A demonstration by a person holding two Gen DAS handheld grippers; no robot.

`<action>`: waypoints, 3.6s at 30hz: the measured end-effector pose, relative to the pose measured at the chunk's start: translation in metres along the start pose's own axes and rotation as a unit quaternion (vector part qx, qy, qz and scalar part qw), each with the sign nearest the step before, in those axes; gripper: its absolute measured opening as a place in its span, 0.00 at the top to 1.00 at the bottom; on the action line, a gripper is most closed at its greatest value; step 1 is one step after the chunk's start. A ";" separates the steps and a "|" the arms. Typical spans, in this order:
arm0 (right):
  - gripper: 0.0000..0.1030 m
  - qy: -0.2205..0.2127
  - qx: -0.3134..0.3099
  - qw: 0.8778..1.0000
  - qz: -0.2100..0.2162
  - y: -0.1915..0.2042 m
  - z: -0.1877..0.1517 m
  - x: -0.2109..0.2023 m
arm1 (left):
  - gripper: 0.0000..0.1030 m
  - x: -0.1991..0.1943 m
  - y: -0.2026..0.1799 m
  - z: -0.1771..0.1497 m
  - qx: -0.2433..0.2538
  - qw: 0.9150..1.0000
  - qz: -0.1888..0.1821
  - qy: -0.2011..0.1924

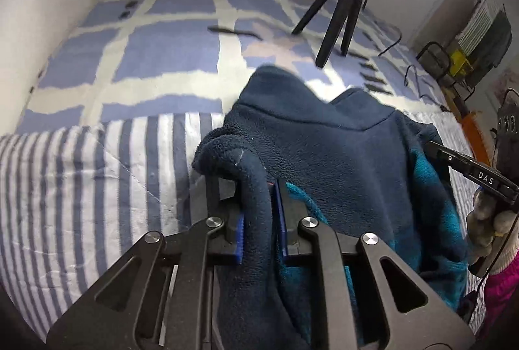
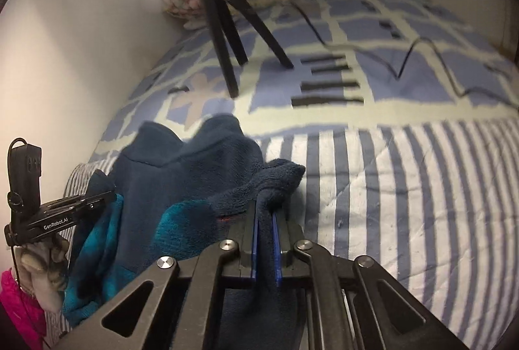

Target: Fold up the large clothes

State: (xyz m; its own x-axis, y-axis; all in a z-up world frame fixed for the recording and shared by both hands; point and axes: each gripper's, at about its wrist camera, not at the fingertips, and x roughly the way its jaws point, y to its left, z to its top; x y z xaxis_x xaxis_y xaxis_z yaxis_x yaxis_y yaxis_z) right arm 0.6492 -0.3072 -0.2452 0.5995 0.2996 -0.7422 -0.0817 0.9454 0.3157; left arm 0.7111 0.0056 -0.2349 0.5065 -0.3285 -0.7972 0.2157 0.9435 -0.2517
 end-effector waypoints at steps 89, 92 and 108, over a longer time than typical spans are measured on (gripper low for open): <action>0.38 -0.018 0.023 0.990 0.136 0.049 -0.288 -0.324 | 0.30 -0.290 -0.020 -0.273 -0.227 0.962 -0.149 -0.012; 0.37 -0.005 0.044 0.989 0.141 0.038 -0.285 -0.286 | 0.30 -0.259 -0.014 -0.271 -0.248 0.955 -0.160 0.007; 0.94 0.042 0.071 0.979 0.185 0.050 -0.271 -0.229 | 0.93 -0.229 -0.032 -0.270 -0.212 0.963 -0.166 0.017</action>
State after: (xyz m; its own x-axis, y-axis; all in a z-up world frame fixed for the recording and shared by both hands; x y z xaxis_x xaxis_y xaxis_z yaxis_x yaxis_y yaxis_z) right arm 0.2926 -0.2933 -0.2196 0.4811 0.6329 -0.6066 -0.1660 0.7452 0.6459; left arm 0.3630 0.0629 -0.1920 0.4397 -0.6209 -0.6490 -0.0027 0.7217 -0.6922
